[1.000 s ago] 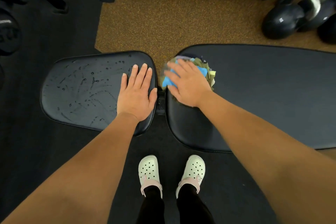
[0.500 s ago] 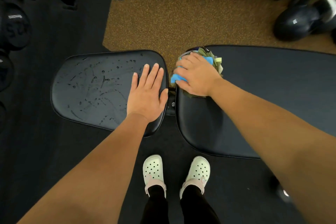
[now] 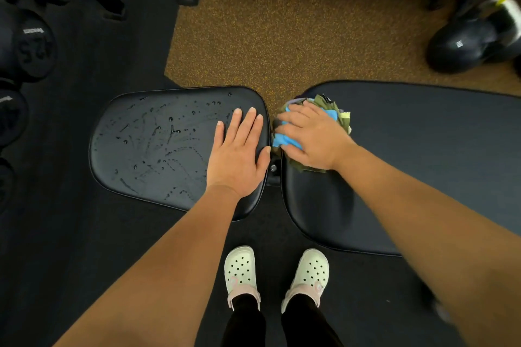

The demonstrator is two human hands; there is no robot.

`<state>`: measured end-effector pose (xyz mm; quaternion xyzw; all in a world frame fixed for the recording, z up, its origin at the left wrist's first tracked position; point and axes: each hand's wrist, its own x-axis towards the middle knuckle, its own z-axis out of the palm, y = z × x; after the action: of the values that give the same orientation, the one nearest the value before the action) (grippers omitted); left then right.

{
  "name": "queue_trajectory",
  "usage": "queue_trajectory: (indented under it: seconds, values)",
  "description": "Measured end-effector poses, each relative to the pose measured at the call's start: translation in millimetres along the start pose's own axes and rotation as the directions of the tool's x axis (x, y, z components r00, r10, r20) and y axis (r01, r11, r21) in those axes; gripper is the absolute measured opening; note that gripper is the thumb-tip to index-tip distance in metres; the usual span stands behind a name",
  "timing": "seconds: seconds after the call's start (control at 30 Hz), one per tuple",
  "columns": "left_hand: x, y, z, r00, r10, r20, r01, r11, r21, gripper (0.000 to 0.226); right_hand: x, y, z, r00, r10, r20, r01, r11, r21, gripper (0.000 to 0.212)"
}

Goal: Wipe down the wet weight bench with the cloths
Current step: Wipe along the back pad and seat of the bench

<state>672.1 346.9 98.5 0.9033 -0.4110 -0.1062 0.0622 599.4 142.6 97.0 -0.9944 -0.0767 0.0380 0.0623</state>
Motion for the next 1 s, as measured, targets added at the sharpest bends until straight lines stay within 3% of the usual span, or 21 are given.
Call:
queue_trajectory:
  seconds: [0.03,0.1,0.17,0.23,0.3,0.37,0.43,0.47,0.53,0.6,0.67,0.73,0.8,0.87,0.93,1.0]
  values:
    - [0,0,0,1.000,0.000,-0.002,0.000,1.000,-0.003,0.064,0,5,-1,1.000,0.018,0.006,-0.018,1.000,-0.012,0.046]
    - [0,1,0,1.000,-0.005,0.003,0.005,1.000,0.000,0.064,9,2,-4,0.973,0.230,0.006,-0.230,0.973,-0.035,0.050]
    - [0,1,0,1.000,-0.016,0.003,0.016,1.000,0.017,0.064,26,-9,-5,0.871,0.491,-0.003,-0.490,0.871,-0.041,0.051]
    - [0,1,-1,1.000,-0.021,0.004,0.021,0.999,0.024,0.064,37,-25,-5,0.799,0.600,0.020,-0.599,0.799,-0.054,0.050]
    - [0,1,-1,1.000,-0.017,0.013,0.017,0.999,0.027,0.064,32,-30,-3,0.866,0.497,0.054,-0.491,0.867,-0.088,0.054]
    - [0,0,-1,1.000,-0.012,0.019,0.011,0.999,0.035,0.065,13,-25,-4,0.962,0.254,0.096,-0.249,0.967,-0.061,0.058]
    - [0,-1,0,1.000,-0.008,0.024,0.008,1.000,0.027,0.065,-6,-9,-9,0.985,0.121,0.122,-0.117,0.992,-0.041,0.061]
    - [0,-1,0,1.000,-0.009,0.029,0.008,1.000,0.021,0.065,-12,0,-11,0.981,0.145,0.128,-0.139,0.989,-0.059,0.062]
    - [0,-1,1,1.000,-0.015,0.027,0.014,1.000,0.017,0.066,-11,7,-13,0.937,0.337,0.092,-0.329,0.940,-0.092,0.064]
    - [0,0,0,0.999,-0.022,0.025,0.022,1.000,0.007,0.066,5,-3,-10,0.822,0.569,0.030,-0.565,0.821,-0.077,0.062]
    - [0,0,-1,0.999,-0.026,0.024,0.027,1.000,-0.005,0.065,19,-23,-6,0.743,0.669,0.020,-0.667,0.743,-0.053,0.060]
    - [0,0,-3,0.999,-0.023,0.028,0.024,1.000,-0.017,0.064,15,-35,-2,0.844,0.534,0.054,-0.532,0.845,-0.049,0.059]
    - [-1,-1,-3,0.999,-0.019,0.030,0.020,1.000,-0.018,0.063,-3,-31,-2,0.956,0.288,0.058,-0.287,0.957,-0.028,0.059]
    - [-1,-1,-4,0.999,-0.015,0.032,0.016,1.000,-0.027,0.063,-20,-16,-2,0.988,0.149,0.041,-0.149,0.989,-0.007,0.056]
    - [-1,-2,-5,1.000,-0.008,0.030,0.010,0.999,-0.045,0.063,-26,-9,-1,0.972,0.234,0.001,-0.233,0.971,-0.049,0.052]
    - [0,-3,-4,1.000,-0.008,0.019,0.009,0.998,-0.062,0.063,-16,-20,-2,0.866,0.495,-0.068,-0.499,0.865,-0.063,0.048]
